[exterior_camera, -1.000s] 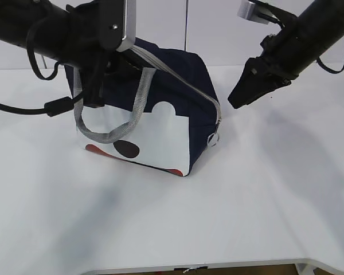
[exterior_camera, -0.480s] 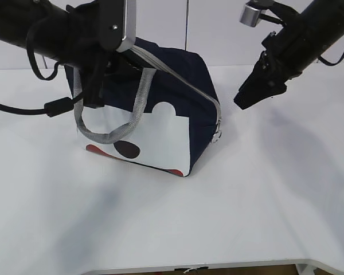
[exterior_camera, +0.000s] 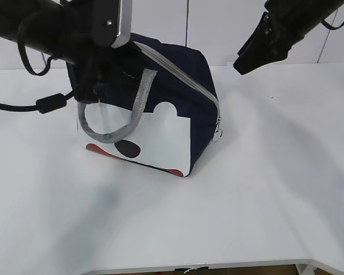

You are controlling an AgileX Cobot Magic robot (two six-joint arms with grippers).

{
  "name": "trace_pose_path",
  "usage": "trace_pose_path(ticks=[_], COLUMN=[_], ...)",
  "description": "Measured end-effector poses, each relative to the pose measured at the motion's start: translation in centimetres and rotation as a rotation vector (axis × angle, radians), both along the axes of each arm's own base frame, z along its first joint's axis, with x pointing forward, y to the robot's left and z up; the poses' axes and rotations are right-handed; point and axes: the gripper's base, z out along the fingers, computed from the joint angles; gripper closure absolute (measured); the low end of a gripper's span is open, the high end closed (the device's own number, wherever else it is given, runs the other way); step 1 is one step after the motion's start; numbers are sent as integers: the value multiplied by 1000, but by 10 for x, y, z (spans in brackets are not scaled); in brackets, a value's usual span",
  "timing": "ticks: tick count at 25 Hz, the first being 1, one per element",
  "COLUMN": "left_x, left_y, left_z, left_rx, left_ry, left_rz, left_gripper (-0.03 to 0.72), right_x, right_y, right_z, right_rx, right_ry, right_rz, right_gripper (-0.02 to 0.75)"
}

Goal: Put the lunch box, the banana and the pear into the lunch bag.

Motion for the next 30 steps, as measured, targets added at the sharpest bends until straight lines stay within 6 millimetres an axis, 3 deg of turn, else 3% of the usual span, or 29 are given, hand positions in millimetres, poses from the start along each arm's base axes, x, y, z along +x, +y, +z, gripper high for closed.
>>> trace_pose_path(ticks=[7,17,24,30], left_x=[-8,-34,-64,-94], left_y=[5,22,40,67], left_z=[14,56,87,109], left_rx=[27,96,153,210], left_ry=[-41,-181,-223,-165], left_rz=[-27,-80,-86,47], left_gripper=[290,288,288,288], right_x=[0,-13,-34,-57], right_y=[0,-1,-3,-6], right_z=[10,32,63,93], right_rx=[5,13,29,41], right_ry=[-24,-68,-130,-203], right_rz=[-1,-10,-26,-30], right_gripper=[349,349,349,349])
